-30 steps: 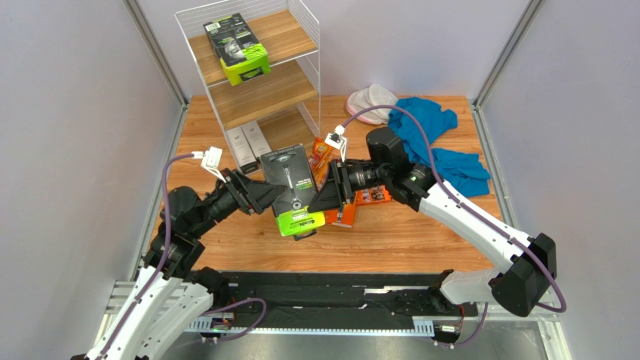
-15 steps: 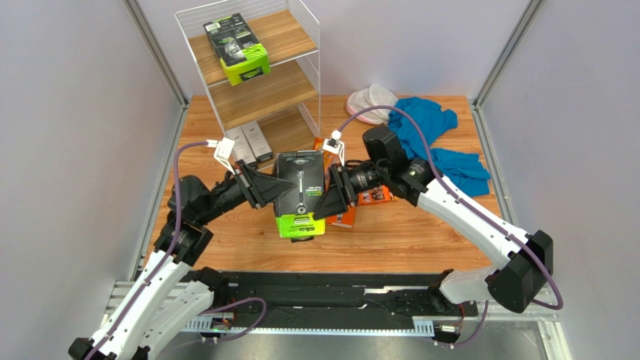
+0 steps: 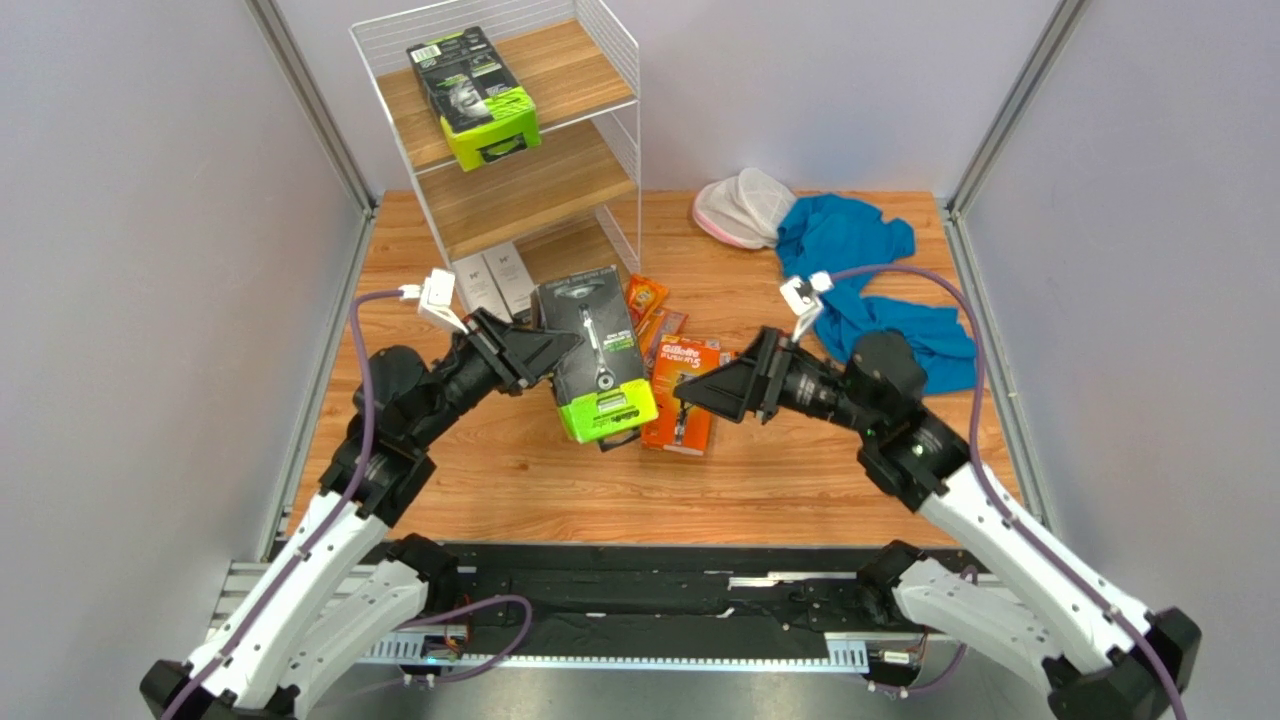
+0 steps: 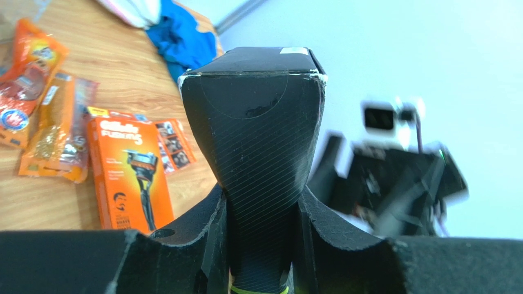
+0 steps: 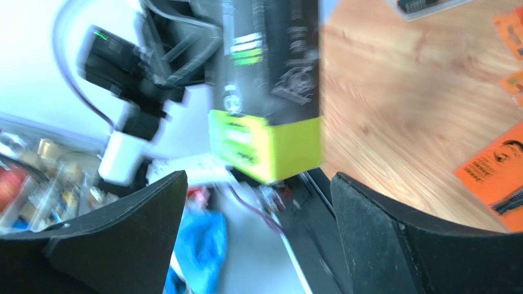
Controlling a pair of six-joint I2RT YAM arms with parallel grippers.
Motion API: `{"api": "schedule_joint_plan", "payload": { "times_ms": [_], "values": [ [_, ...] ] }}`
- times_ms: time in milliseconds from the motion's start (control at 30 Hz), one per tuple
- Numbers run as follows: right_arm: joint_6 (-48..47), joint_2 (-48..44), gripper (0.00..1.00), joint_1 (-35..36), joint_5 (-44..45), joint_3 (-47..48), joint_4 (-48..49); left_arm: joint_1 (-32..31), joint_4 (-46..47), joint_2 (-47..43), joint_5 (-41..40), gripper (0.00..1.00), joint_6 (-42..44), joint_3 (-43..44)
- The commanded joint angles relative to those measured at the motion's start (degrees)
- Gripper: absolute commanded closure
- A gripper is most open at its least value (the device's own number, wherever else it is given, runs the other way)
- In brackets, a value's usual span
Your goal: Place and organize the shaving razors onto the shelf
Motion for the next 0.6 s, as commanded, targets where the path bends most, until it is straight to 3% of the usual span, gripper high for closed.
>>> {"api": "schedule_joint_plan", "payload": {
  "times_ms": [0, 233, 567],
  "values": [
    [17.71, -7.95, 0.07, 0.25, 15.56, -9.83, 19.76, 0.24, 11.14, 5.06, -7.24, 1.00, -7.34, 4.13],
    [20.79, -9.82, 0.05, 0.51, 21.37, -15.56, 28.64, 0.24, 21.16, 12.44, -7.86, 1.00, -17.44, 7.03],
    [23.34, -1.64, 0.01, 1.83, 24.18, -15.04, 36.57, 0.24, 23.72, 20.62, -5.05, 1.00, -20.80, 16.17]
  ]
}}
